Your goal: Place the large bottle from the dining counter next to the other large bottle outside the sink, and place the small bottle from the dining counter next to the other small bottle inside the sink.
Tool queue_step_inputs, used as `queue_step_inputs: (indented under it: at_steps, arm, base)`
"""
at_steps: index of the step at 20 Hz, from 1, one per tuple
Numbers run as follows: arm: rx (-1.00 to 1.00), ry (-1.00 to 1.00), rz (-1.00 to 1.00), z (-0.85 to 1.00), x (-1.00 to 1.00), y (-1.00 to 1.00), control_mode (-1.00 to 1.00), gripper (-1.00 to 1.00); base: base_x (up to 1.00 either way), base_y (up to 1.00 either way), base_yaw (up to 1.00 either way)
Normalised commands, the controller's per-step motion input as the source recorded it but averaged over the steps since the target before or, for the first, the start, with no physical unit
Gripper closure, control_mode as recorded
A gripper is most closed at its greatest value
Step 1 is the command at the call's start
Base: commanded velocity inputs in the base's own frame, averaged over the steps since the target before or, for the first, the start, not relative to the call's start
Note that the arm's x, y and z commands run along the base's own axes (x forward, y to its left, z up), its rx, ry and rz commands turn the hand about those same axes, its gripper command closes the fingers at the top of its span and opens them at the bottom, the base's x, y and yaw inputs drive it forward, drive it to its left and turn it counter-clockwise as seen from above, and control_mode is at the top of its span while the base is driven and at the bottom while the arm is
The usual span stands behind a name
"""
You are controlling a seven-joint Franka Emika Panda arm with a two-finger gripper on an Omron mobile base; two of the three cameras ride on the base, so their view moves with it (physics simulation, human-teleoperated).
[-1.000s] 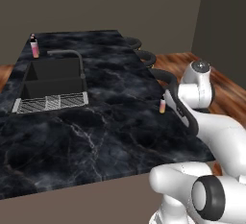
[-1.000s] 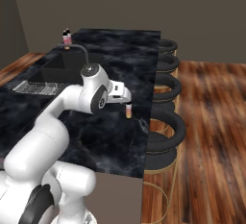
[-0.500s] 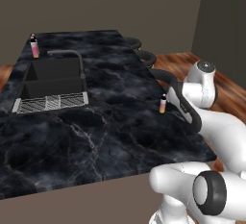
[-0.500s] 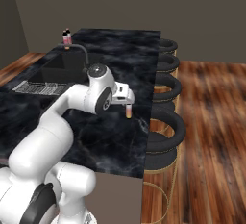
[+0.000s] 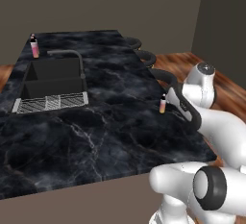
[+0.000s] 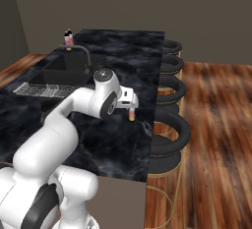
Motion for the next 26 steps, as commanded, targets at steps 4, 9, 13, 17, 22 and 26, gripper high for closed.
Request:
queue_step_inputs:
  at_steps: [4, 9, 13, 17, 22, 26]
  arm:
    - [0.0, 0.0, 0.0, -0.06, 0.17, 0.0, -1.0, -1.0]
    - [0.0, 0.0, 0.0, -0.05, 0.17, 0.0, -1.0, -1.0]
    - [0.0, 0.0, 0.0, -0.06, 0.16, 0.0, -1.0, -1.0]
    - [0.0, 0.0, 0.0, -0.12, 0.12, 0.0, -1.0, -1.0]
    - [0.0, 0.0, 0.0, -0.12, 0.16, 0.0, -1.0, -1.0]
    - [0.0, 0.0, 0.0, -0.13, 0.2, 0.0, -1.0, -1.0]
  base:
    - [0.0, 0.0, 0.0]
    - [0.0, 0.0, 0.0]
    - [0.0, 0.0, 0.0]
    - [0.0, 0.0, 0.0]
    - [0.0, 0.0, 0.0]
    - [0.0, 0.0, 0.0]
